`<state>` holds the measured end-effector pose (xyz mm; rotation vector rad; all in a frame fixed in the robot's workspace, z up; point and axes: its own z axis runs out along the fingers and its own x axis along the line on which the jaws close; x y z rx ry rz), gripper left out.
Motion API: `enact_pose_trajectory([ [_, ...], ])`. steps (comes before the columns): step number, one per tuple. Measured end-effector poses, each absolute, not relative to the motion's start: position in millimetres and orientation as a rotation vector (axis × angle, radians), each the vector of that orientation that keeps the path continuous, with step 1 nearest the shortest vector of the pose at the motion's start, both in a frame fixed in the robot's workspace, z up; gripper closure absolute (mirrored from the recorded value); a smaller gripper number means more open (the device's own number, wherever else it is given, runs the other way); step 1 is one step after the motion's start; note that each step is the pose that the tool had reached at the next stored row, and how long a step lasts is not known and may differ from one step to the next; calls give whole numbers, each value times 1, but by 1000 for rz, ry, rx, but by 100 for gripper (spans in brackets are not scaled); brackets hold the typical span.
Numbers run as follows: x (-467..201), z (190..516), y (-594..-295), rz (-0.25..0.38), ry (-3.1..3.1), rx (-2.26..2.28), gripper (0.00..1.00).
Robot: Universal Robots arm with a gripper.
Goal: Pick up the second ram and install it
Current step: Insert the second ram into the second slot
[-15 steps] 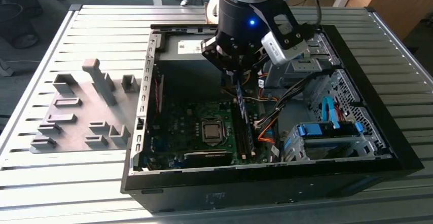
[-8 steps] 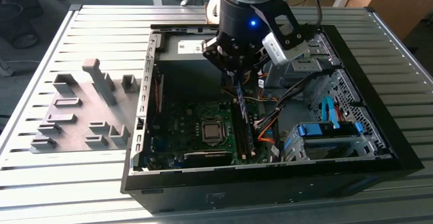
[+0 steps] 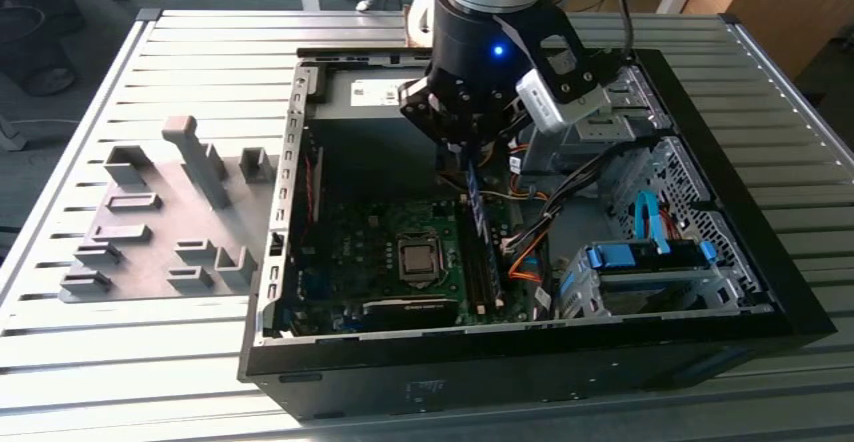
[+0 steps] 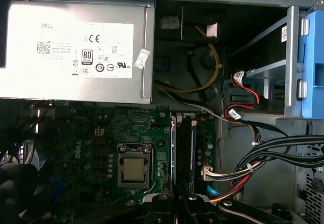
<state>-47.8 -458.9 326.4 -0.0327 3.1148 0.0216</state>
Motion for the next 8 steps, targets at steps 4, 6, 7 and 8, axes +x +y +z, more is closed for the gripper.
enact_pose_trajectory([
  [4, -48, 325, -459, 22, 3115, -33, 86],
  [6, -48, 324, -459, 22, 3115, -33, 86],
  [7, -48, 324, -459, 22, 3115, -33, 86],
  [8, -48, 324, -459, 21, 3115, -33, 86],
])
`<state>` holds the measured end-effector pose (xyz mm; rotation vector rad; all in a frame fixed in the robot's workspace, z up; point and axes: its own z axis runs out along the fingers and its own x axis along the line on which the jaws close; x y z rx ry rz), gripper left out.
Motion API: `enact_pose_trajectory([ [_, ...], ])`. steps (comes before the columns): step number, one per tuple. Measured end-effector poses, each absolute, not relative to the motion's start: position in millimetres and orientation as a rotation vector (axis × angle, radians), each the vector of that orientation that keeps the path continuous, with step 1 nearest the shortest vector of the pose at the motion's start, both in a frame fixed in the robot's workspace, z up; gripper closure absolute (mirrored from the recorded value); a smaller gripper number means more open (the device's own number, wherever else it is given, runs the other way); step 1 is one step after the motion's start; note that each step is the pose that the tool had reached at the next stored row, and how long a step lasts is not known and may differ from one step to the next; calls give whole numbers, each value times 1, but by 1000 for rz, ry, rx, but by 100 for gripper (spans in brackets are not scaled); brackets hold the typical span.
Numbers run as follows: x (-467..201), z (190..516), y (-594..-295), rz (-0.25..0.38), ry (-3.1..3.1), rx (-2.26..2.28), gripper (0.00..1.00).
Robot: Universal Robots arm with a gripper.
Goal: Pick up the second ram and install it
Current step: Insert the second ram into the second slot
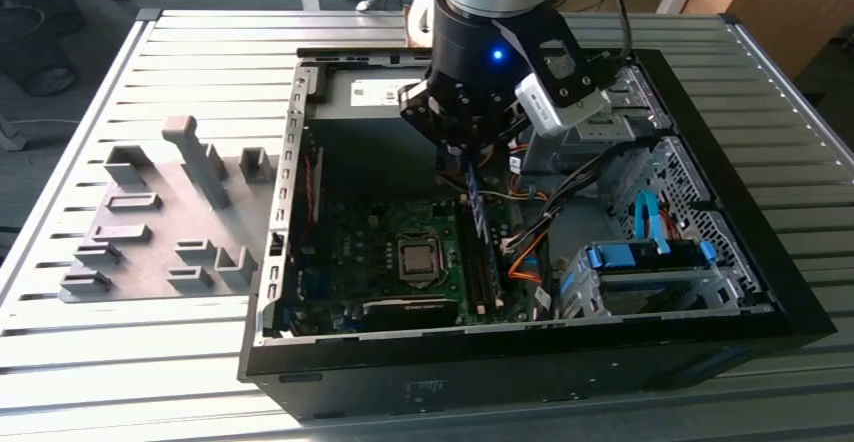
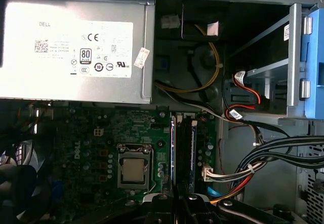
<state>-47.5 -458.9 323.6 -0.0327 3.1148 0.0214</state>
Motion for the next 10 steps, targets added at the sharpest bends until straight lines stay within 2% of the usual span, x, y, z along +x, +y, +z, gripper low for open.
enact_pose_trajectory([
  [10, -43, 321, -459, 22, 3115, -29, 86],
])
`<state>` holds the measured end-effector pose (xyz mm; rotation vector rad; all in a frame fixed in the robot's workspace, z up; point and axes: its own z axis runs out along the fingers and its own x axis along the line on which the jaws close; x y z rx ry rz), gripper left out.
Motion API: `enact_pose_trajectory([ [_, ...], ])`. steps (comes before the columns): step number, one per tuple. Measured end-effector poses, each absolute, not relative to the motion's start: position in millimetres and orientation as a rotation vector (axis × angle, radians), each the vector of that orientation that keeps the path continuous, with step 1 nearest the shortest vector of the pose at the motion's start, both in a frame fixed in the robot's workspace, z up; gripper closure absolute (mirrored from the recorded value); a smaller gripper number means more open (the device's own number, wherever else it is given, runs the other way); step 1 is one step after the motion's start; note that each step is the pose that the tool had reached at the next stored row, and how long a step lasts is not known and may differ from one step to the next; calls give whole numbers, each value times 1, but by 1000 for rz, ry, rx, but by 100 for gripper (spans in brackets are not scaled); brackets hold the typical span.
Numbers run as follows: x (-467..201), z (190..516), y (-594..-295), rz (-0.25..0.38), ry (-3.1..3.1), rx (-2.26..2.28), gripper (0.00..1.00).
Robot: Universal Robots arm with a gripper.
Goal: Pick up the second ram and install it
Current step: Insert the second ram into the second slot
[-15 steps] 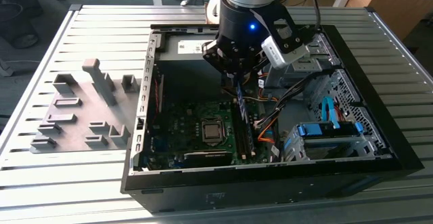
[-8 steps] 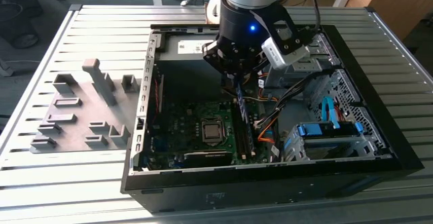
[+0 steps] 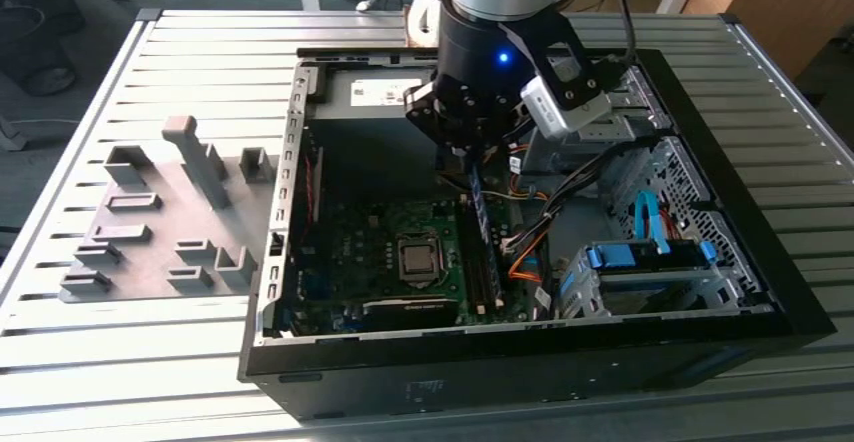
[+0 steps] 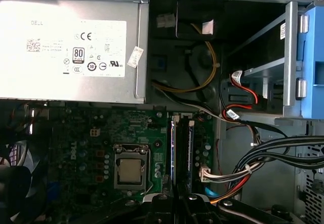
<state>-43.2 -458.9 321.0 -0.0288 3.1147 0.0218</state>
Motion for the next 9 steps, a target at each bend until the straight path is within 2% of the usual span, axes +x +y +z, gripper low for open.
enact_pose_trajectory([
  [9, -43, 316, -459, 22, 3115, -24, 86],
])
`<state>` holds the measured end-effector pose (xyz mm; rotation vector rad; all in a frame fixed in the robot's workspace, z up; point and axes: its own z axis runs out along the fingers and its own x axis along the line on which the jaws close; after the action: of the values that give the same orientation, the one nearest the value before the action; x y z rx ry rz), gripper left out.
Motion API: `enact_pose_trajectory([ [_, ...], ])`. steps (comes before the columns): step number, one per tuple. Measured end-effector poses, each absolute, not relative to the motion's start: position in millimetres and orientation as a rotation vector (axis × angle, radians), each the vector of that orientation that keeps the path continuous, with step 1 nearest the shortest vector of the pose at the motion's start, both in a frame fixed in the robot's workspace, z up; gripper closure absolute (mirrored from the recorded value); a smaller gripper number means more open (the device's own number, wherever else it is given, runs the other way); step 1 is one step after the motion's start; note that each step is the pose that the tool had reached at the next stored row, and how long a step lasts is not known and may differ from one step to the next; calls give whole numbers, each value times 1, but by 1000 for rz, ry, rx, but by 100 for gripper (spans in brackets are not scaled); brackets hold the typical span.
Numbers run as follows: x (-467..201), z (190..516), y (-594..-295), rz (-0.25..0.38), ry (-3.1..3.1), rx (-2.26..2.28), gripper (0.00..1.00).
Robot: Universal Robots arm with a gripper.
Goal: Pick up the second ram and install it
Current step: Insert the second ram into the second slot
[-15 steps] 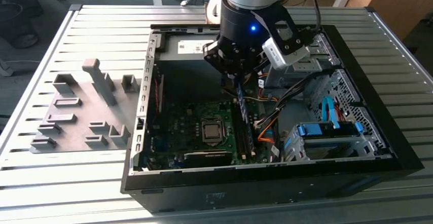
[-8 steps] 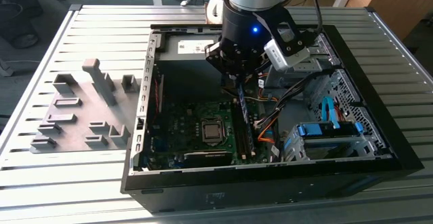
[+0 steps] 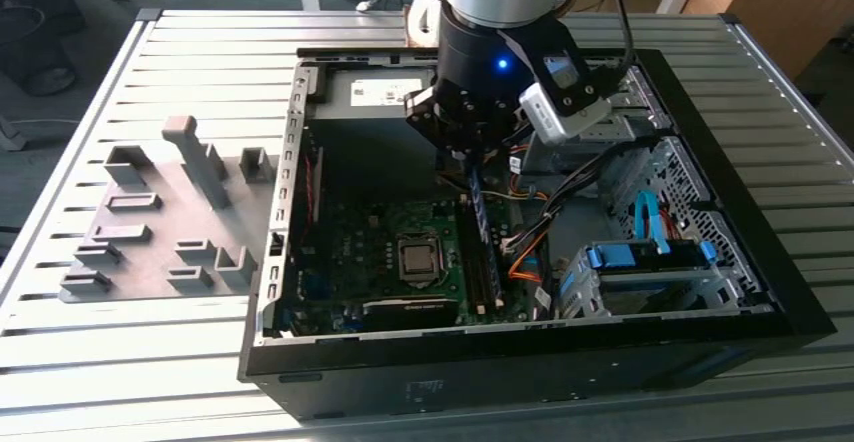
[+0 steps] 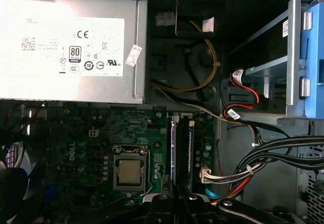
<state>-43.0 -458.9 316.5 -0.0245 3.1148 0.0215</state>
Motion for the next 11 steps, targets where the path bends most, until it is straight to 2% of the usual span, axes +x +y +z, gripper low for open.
enact_pose_trajectory([
  [11, -43, 313, -459, 22, 3115, -21, 86],
])
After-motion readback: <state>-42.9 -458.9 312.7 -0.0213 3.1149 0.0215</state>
